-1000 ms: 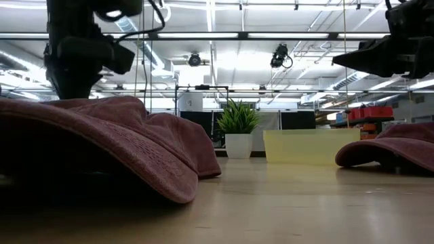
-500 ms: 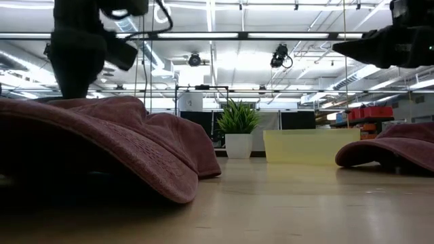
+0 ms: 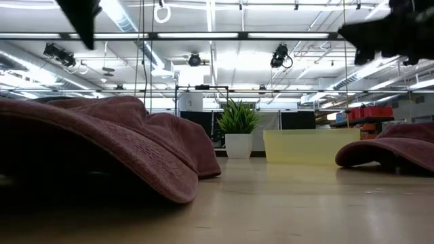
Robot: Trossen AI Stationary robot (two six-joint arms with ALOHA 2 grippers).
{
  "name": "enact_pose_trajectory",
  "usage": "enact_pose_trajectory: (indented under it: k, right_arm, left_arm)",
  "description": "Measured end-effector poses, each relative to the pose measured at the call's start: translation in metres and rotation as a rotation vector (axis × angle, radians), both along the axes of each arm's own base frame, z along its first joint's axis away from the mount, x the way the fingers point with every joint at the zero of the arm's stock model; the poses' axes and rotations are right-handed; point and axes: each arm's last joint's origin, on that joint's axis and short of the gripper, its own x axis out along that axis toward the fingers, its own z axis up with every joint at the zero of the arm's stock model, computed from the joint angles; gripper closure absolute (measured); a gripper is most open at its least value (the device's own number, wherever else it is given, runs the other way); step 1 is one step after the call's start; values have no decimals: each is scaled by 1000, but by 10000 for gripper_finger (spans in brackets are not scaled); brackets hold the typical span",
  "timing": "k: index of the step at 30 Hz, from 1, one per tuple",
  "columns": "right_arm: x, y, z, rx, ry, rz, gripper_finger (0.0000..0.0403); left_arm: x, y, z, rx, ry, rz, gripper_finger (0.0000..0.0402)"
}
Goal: Pick & Place hat
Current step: Put the gray cap into the blue bin
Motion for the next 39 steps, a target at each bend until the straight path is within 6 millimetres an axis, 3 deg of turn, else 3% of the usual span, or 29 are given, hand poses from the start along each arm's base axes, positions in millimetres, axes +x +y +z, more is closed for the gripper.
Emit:
enact_pose_trajectory:
  k: [4, 8, 12, 17, 22, 28, 32, 39]
  right_arm:
    - [-2, -1, 26, -53, -126, -29, 298]
    - [9, 2, 64, -16, -70, -6, 282]
    - [40, 13, 94, 84, 175, 53, 285]
    - [77, 35, 110, 430, 671, 96, 293]
    - [91, 67, 85, 825, 1253, -48, 295]
    - [86, 100, 50, 1133, 1729, -264, 295]
    - [82, 117, 34, 1182, 1820, -471, 295]
    - [87, 148, 6, 1240, 1826, -626, 295]
  left_arm:
    - [2, 3, 8, 243, -89, -57, 241]
    - [7, 16, 12, 404, -140, -26, 241]
    - [12, 37, 12, 418, -151, 95, 241]
    - [16, 70, 13, 481, -70, 148, 241]
    - [16, 95, 15, 542, -39, 228, 241]
    - [11, 107, 17, 549, -17, 273, 241]
    - [11, 107, 17, 553, -15, 275, 241]
    - [11, 104, 17, 556, -15, 256, 241]
